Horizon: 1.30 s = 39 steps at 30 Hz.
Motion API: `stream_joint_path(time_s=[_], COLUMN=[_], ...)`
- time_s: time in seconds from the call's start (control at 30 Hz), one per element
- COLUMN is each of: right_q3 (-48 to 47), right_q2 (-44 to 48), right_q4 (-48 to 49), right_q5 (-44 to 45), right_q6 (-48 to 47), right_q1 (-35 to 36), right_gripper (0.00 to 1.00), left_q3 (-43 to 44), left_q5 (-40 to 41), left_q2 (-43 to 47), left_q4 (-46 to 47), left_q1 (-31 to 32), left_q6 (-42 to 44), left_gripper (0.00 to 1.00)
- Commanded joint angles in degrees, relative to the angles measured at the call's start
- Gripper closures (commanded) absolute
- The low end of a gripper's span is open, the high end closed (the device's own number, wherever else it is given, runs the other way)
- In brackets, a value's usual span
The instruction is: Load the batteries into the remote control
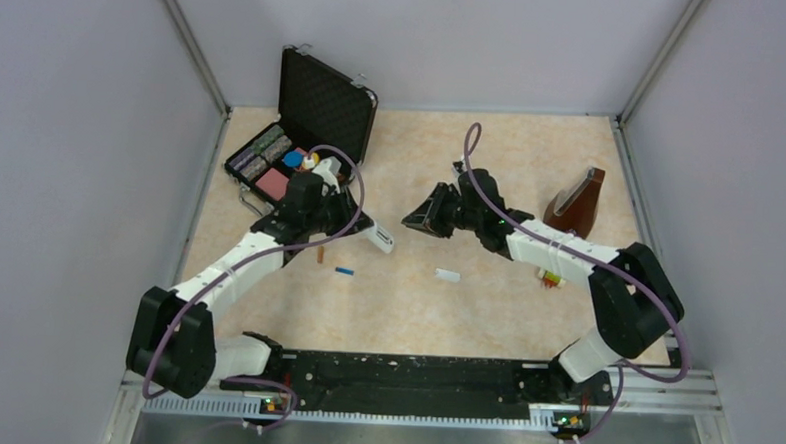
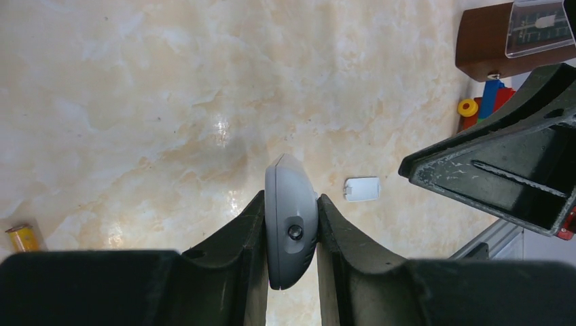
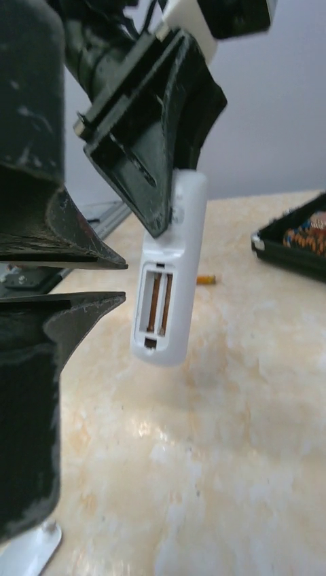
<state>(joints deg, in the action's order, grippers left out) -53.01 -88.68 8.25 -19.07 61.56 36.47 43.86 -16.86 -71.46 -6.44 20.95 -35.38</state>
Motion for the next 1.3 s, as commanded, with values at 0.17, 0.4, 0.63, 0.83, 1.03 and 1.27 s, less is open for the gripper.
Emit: stream_joint_path(time_s=[0.17, 0.4, 0.63, 0.83, 1.03, 1.27], right_q3=[-7.8, -6.9, -5.7, -5.3, -7.3, -9.0], right_q2=[-1.4, 3.0, 10.1, 12.7, 13.2, 11.8], right_q4=[-19.3, -15.9, -13.1, -10.4, -12.9, -13.4], right_q5=[7.2, -8.7, -19.8, -26.4, -36.5, -39.9], right_q6=[-20.7, -35.9, -39.3, -40.6, -42.8, -41.7], right_q1=[-0.6, -0.6, -0.6, -0.6, -0.4, 1.4], right_gripper=[0.69, 0.42, 0.19, 0.14, 0.18, 0.43], left_q3=[4.4, 8.1, 12.1, 15.8, 18.1, 19.7], left_q5=[-2.5, -17.4, -37.3, -49.7, -54.3, -53.2], left_q2=[0.4, 2.5, 2.0, 1.9, 3.6, 3.9], left_q4=[0.0, -3.4, -7.2, -7.2, -7.0, -7.2], left_q1=[-0.2, -2.2, -3.1, -3.1, -3.1, -3.1], left_q6=[5.6, 14.6, 18.2, 16.2, 15.8, 15.8], left_gripper=[1.00, 1.00, 1.00, 1.00, 1.00, 1.00])
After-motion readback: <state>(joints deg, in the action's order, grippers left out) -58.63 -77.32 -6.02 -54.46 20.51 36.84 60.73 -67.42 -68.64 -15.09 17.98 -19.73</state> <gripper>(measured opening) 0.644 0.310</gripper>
